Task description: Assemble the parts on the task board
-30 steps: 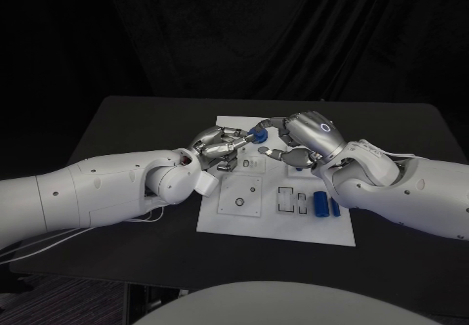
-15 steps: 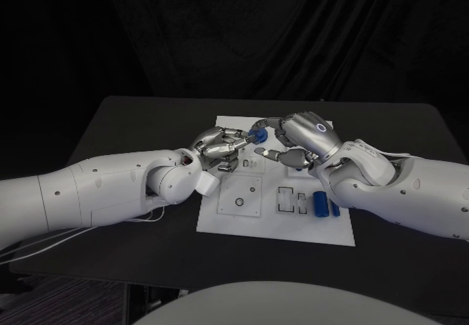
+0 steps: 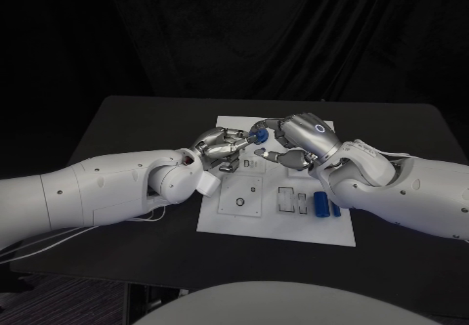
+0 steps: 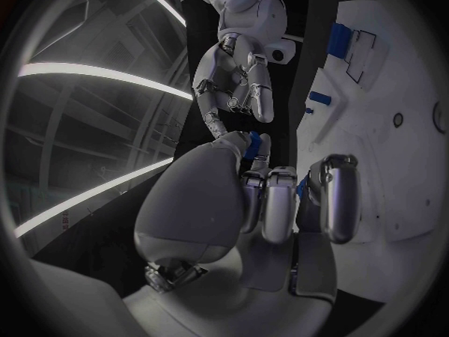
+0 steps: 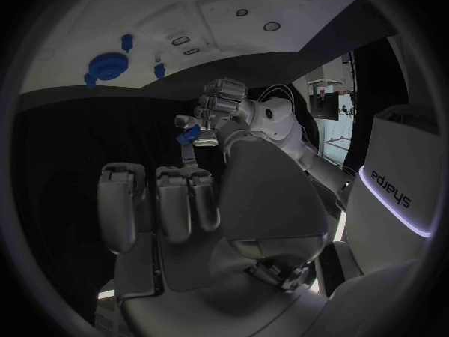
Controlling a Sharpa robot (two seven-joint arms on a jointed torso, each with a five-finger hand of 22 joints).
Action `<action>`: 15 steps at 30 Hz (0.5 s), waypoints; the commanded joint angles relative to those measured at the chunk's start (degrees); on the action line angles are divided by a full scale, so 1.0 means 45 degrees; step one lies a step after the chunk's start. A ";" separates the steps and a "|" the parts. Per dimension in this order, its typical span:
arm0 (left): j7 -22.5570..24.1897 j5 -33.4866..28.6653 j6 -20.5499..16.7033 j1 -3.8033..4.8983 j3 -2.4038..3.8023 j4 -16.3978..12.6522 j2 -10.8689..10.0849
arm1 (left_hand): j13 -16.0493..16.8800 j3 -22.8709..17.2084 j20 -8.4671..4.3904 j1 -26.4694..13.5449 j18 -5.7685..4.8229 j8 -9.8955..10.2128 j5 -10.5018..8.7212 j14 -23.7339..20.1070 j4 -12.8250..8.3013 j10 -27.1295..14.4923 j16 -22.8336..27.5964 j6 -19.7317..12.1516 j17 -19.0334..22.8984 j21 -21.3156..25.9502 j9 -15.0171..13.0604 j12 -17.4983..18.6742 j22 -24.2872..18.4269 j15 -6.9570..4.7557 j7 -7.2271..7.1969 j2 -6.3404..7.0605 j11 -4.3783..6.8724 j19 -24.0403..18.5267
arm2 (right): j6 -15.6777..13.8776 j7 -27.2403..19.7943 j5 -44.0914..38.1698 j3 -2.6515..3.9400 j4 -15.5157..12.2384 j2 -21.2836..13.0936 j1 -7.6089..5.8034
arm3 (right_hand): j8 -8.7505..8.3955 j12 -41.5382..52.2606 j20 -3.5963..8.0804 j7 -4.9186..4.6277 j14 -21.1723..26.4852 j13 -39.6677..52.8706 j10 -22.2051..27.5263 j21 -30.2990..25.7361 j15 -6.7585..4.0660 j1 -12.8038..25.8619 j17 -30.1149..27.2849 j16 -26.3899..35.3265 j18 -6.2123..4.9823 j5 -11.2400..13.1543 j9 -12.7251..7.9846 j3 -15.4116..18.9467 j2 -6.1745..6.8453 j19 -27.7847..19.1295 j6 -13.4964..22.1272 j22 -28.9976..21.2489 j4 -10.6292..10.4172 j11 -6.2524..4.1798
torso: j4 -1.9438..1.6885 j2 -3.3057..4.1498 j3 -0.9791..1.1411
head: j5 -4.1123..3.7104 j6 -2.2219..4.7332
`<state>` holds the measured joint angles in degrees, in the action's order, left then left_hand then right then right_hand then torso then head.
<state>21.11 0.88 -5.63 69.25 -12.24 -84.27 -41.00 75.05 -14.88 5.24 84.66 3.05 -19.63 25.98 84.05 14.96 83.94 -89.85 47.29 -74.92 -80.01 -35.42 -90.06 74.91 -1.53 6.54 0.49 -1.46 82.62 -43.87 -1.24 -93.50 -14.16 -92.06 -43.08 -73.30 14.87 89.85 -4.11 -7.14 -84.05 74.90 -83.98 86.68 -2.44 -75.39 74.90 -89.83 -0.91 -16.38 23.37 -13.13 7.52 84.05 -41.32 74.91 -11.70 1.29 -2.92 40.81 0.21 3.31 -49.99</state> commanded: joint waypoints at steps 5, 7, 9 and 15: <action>0.0104 -0.0078 0.0337 -0.0014 0.0020 0.0000 0.0007 | 0.3321 -0.0084 0.0014 0.0091 -0.0068 -0.0011 0.0135 0.1322 -0.0063 0.1347 -0.0033 -0.0027 -0.3351 0.0089 0.0055 0.0013 0.2542 0.0126 -0.0027 -0.0151 -0.0107 -0.0100 | -0.0235 0.0155 -0.0102 -0.0001 0.0005 -0.0081 0.0046 | 0.0122 0.0033 -0.0068 0.0006 -0.1322 0.3355 -0.1338 -0.0065 0.0128 -0.0103 0.3355 -0.0038 -0.0034 0.0025 -0.0005 0.0011 -0.0089 0.0800 0.0031 0.3041 0.0032 0.0099 | -0.0004 0.0010 0.0005 | 0.0037 -0.0001; 0.0094 -0.0078 0.0345 -0.0015 0.0020 0.0003 -0.0008 | 0.3321 -0.0119 0.0025 0.0159 -0.0067 -0.0050 0.0364 0.1322 -0.0120 0.1347 -0.0033 0.0004 -0.3351 0.0088 0.0089 0.0013 0.2543 0.0130 -0.0021 -0.0133 -0.0112 -0.0103 | -0.0379 0.0149 -0.0102 -0.0001 0.0001 -0.0131 0.0047 | 0.0120 0.0033 -0.0070 0.0005 -0.1322 0.3355 -0.1338 -0.0066 0.0129 -0.0115 0.3355 -0.0038 -0.0034 0.0025 -0.0012 0.0013 -0.0086 0.0800 0.0068 0.3040 0.0039 0.0099 | -0.0004 0.0009 0.0006 | 0.0039 -0.0001; 0.0081 -0.0078 0.0352 -0.0015 0.0020 0.0008 -0.0029 | 0.3321 -0.0139 0.0031 0.0182 -0.0064 -0.0069 0.0506 0.1322 -0.0142 0.1347 -0.0033 0.0008 -0.3351 0.0098 0.0114 0.0013 0.2540 0.0135 -0.0015 -0.0123 -0.0117 -0.0113 | -0.0589 0.0137 -0.0102 -0.0001 -0.0013 -0.0203 0.0048 | 0.0102 0.0033 -0.0078 -0.0004 -0.1322 0.3355 -0.1338 -0.0087 0.0132 -0.0148 0.3355 -0.0038 -0.0040 0.0028 -0.0046 0.0029 -0.0076 0.0787 0.0242 0.3032 0.0054 0.0106 | -0.0005 0.0005 0.0006 | 0.0044 -0.0001; 0.0048 -0.0078 0.0362 -0.0016 0.0020 0.0030 -0.0061 | 0.3321 -0.0161 0.0036 0.0205 -0.0065 -0.0091 0.0638 0.1322 -0.0163 0.1347 -0.0033 0.0019 -0.3351 0.0089 0.0135 0.0013 0.2543 0.0138 -0.0012 -0.0118 -0.0118 -0.0109 | -0.1082 0.0170 -0.0102 -0.0001 -0.0053 -0.0379 0.0050 | 0.0056 0.0033 -0.0087 -0.0018 -0.1322 0.3355 -0.1338 -0.0119 0.0142 -0.0198 0.3355 -0.0038 -0.0049 0.0026 -0.0124 0.0050 -0.0064 0.0767 0.0553 0.3021 0.0062 0.0113 | -0.0006 0.0004 0.0007 | 0.0039 -0.0001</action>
<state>20.95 0.87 -4.97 69.25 -12.20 -84.09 -41.29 75.04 -15.46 5.45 85.12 3.04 -19.84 28.55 83.85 14.38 83.94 -89.85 47.07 -74.91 -79.78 -34.76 -90.08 74.91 -1.33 6.75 0.03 -1.46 82.42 -45.75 -1.29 -93.58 -14.20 -92.13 -44.72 -73.24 15.20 89.85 -4.10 -7.23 -83.85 74.90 -83.98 86.30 -2.24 -75.69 74.90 -89.83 -0.90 -16.38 22.85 -13.01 7.22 84.05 -39.37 74.91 -11.59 1.29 -2.94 40.84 0.24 3.54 -49.99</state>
